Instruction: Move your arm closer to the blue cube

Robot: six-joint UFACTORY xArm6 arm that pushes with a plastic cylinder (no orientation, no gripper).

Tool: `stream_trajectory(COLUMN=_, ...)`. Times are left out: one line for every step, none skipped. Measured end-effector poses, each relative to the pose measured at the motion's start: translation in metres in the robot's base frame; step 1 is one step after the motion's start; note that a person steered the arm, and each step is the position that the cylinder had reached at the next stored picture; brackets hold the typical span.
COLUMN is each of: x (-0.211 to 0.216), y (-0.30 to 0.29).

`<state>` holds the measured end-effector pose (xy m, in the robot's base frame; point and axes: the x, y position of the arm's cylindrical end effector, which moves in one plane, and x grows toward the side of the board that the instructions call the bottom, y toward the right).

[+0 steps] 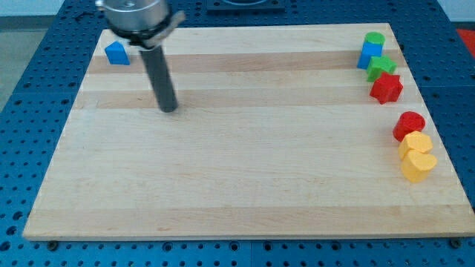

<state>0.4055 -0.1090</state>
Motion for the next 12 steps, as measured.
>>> stream_trajectory(x=0.000, y=0.073)
stream_trajectory(x=0.000, y=0.126)
stream_trajectory(x=0.000, y=0.163)
stream_trajectory(x=-0.018, y=0.177)
stream_trajectory(x=-0.048, y=0.179)
stream_trajectory(x=-0.064, y=0.179)
stream_trajectory(x=-0.089, y=0.182)
stream_trajectory(x=-0.102, y=0.212)
stream_trajectory(x=-0.102, y=0.256)
stream_trajectory(x=-0.102, y=0.277)
stream_trajectory(x=-0.105, y=0.278)
stream_trajectory(x=-0.136, y=0.297)
